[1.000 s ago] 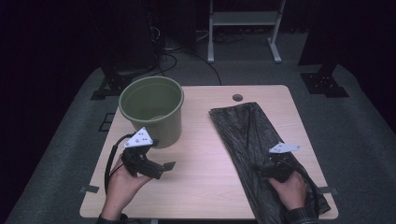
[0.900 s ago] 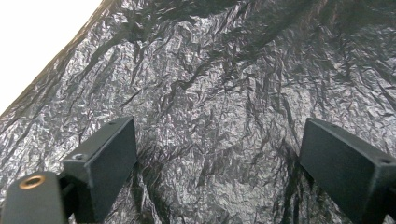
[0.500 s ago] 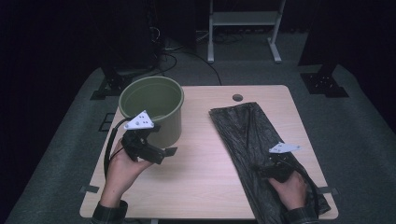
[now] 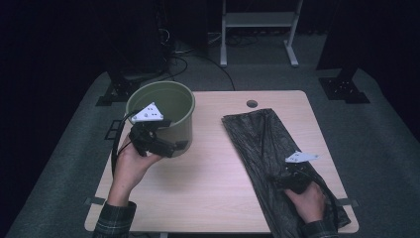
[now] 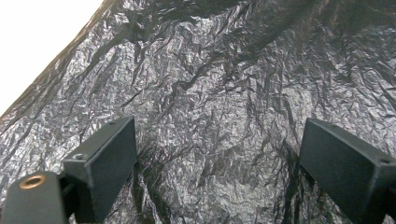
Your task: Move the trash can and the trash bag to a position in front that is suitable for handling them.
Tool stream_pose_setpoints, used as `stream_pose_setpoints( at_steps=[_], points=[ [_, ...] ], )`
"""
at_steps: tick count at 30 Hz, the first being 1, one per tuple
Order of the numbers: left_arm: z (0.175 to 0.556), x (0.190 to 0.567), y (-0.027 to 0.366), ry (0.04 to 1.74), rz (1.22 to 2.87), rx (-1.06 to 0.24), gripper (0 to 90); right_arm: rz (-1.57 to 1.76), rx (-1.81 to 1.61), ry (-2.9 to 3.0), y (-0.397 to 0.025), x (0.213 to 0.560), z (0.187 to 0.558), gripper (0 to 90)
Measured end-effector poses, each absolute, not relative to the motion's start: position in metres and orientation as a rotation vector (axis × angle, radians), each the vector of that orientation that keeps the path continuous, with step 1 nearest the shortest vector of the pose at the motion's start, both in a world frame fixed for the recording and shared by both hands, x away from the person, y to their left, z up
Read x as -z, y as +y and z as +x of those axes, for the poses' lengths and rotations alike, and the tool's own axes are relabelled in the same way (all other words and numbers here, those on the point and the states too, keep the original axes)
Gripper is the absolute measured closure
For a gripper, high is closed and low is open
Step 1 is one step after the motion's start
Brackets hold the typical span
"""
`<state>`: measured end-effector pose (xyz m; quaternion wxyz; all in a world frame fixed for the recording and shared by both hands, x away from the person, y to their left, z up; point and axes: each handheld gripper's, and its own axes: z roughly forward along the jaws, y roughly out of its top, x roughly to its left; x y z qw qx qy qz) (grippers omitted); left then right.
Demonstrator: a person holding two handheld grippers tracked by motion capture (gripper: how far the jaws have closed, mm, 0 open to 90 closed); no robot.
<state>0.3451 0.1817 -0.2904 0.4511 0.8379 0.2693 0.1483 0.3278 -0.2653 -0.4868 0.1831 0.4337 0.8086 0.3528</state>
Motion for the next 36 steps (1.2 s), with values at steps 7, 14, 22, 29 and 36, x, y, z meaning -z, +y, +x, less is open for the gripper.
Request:
stream_pose_setpoints(
  at_steps=[7, 14, 22, 29, 36],
  points=[
    [0.364, 0.292, 0.185, 0.699, 2.076, -0.393, 16.3, 1.222, -0.996, 2.282, -0.265, 0.487, 0.328, 10.2],
    [0.378, 0.296, 0.187, 0.729, 2.102, -0.406, 33.1, 1.222, -0.996, 2.282, -0.265, 0.487, 0.328, 10.2],
    [0.385, 0.301, 0.186, 0.699, 2.158, -0.404, 53.1, 1.222, -0.997, 2.282, -0.265, 0.487, 0.328, 10.2],
    [0.387, 0.303, 0.189, 0.689, 2.171, -0.440, 76.2, 1.222, -0.996, 2.283, -0.265, 0.487, 0.328, 10.2],
    [0.384, 0.301, 0.184, 0.688, 2.186, -0.429, 79.7, 1.221, -0.996, 2.283, -0.265, 0.487, 0.328, 10.2]
  ],
)
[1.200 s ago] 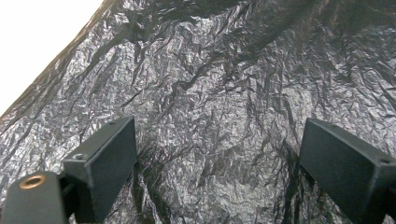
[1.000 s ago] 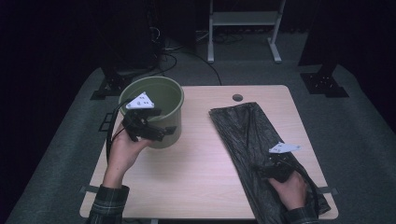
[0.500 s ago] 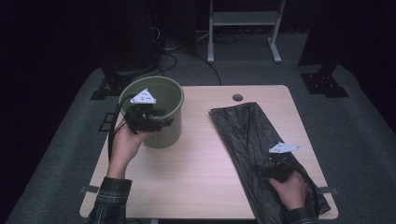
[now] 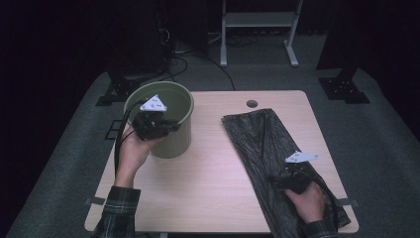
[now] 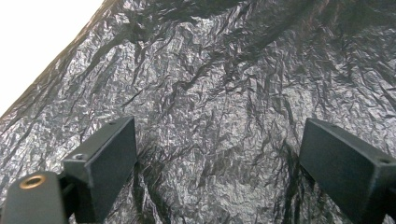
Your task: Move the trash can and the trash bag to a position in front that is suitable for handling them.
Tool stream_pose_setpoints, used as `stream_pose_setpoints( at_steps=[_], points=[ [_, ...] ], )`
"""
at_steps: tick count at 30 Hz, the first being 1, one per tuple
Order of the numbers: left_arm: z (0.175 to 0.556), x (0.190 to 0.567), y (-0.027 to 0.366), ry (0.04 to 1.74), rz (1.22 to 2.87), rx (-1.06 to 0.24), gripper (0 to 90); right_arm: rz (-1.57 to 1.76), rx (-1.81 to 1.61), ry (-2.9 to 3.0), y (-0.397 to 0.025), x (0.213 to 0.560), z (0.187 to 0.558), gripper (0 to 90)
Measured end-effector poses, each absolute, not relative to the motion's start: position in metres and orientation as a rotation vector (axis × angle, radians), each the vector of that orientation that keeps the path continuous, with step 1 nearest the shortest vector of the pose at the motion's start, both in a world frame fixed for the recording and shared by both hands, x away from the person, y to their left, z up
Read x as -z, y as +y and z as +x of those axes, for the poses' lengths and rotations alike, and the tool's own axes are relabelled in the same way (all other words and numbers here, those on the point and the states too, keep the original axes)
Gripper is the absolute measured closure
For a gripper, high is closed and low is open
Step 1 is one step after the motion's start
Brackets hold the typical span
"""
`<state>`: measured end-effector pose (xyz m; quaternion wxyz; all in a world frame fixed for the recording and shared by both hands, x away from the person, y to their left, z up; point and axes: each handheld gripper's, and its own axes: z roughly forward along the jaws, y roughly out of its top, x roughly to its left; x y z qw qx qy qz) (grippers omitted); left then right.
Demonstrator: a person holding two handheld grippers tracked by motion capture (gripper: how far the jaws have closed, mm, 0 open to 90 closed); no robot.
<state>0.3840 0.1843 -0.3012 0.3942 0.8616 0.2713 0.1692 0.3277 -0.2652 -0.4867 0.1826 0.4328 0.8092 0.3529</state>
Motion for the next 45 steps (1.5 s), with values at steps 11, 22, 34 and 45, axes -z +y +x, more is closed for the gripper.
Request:
stream_pose_setpoints(
  at_steps=[11, 22, 34, 45],
  points=[
    [0.370, 0.300, 0.166, 0.626, 2.207, -0.375, 79.9, 1.221, -0.996, 2.283, -0.265, 0.487, 0.328, 10.2],
    [0.336, 0.301, 0.133, 0.504, 2.227, -0.325, 79.9, 1.221, -0.996, 2.283, -0.265, 0.487, 0.328, 10.3],
    [0.325, 0.288, 0.124, 0.442, 2.193, -0.296, 65.7, 1.221, -0.996, 2.283, -0.265, 0.487, 0.328, 10.2],
    [0.355, 0.263, 0.161, 0.576, 2.149, -0.353, 56.5, 1.221, -0.996, 2.282, -0.265, 0.487, 0.328, 10.2]
  ],
)
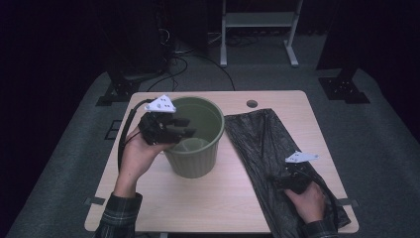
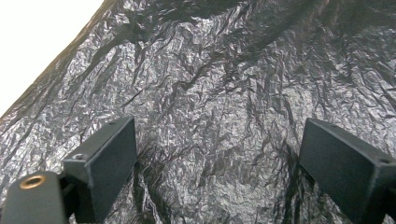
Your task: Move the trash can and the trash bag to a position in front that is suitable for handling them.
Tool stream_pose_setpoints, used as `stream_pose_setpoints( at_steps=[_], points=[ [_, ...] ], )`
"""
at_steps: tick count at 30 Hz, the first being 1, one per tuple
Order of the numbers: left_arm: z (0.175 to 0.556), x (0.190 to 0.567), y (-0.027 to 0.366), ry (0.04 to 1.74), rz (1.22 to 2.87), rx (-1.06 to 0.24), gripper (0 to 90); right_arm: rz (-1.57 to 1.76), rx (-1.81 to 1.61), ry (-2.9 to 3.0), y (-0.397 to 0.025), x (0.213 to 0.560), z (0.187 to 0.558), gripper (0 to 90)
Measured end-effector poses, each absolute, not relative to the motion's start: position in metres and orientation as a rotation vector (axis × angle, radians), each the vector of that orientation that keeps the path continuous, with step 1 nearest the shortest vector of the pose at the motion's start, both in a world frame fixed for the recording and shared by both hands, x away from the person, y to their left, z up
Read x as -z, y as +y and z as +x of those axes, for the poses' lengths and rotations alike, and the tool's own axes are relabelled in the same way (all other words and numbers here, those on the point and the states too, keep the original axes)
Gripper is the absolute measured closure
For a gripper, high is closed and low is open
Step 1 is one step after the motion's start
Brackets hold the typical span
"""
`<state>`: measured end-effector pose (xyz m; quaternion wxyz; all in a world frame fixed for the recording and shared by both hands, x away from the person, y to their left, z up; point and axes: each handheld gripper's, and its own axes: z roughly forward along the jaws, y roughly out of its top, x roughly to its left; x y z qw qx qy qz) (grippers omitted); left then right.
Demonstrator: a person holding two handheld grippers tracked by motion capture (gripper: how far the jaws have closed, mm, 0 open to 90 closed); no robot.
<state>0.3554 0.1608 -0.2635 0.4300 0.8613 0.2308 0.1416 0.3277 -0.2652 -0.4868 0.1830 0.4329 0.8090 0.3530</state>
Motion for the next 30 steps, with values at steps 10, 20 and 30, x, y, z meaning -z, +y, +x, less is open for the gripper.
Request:
stream_pose_setpoints(
  at_steps=[10, 20, 30],
  points=[
    [0.382, 0.264, 0.195, 0.702, 2.124, -0.388, 56.3, 1.221, -0.996, 2.282, -0.265, 0.487, 0.328, 10.3],
    [0.401, 0.269, 0.222, 0.795, 2.111, -0.425, 57.5, 1.222, -0.996, 2.283, -0.265, 0.487, 0.328, 10.2],
    [0.415, 0.284, 0.241, 0.900, 2.120, -0.448, 59.4, 1.221, -0.996, 2.283, -0.265, 0.487, 0.328, 10.2]
  ],
)
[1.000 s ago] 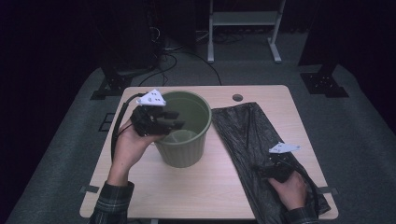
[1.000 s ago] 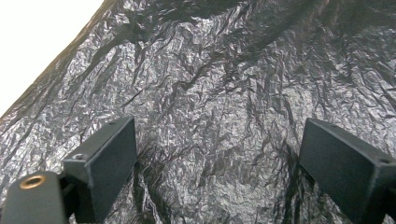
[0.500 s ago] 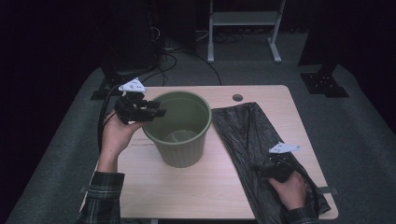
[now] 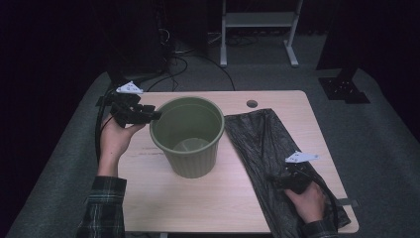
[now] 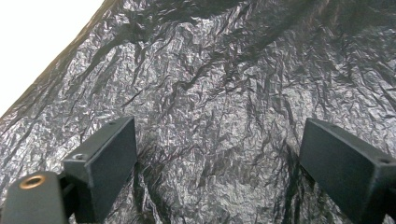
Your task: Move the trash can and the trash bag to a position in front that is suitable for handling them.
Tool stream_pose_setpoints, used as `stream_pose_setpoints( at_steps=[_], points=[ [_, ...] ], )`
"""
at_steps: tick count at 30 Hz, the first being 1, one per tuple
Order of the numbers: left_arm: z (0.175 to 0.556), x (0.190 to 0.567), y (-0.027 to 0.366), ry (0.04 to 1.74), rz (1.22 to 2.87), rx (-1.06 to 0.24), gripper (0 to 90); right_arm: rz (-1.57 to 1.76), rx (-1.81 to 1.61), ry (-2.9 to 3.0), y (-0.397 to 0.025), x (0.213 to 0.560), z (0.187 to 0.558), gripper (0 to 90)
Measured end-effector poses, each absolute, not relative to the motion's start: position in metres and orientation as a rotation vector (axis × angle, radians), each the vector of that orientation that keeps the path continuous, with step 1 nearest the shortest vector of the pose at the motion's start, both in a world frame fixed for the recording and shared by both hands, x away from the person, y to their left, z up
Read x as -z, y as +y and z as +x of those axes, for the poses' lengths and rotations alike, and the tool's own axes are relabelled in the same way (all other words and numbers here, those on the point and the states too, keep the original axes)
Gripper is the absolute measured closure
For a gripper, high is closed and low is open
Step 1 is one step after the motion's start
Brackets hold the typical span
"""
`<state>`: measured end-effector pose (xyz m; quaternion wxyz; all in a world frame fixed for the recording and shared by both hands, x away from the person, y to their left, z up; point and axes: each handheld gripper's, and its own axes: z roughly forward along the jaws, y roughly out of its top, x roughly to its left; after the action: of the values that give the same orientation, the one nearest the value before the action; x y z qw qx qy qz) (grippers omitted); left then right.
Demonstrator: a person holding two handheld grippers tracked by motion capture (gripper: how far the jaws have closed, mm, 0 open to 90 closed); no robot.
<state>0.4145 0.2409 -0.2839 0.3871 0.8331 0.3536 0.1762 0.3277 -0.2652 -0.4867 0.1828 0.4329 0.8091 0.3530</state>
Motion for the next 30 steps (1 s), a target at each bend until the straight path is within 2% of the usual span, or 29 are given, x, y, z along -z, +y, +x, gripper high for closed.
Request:
stream_pose_setpoints(
  at_steps=[10, 17, 30],
  points=[
    [0.417, 0.293, 0.242, 0.935, 2.136, -0.437, 66.5, 1.222, -0.996, 2.283, -0.265, 0.487, 0.328, 10.3],
    [0.414, 0.288, 0.234, 0.900, 2.147, -0.441, 74.6, 1.220, -0.996, 2.282, -0.265, 0.487, 0.328, 10.2],
    [0.413, 0.287, 0.210, 0.835, 2.175, -0.418, 78.8, 1.222, -0.996, 2.283, -0.265, 0.487, 0.328, 10.3]
  ],
)
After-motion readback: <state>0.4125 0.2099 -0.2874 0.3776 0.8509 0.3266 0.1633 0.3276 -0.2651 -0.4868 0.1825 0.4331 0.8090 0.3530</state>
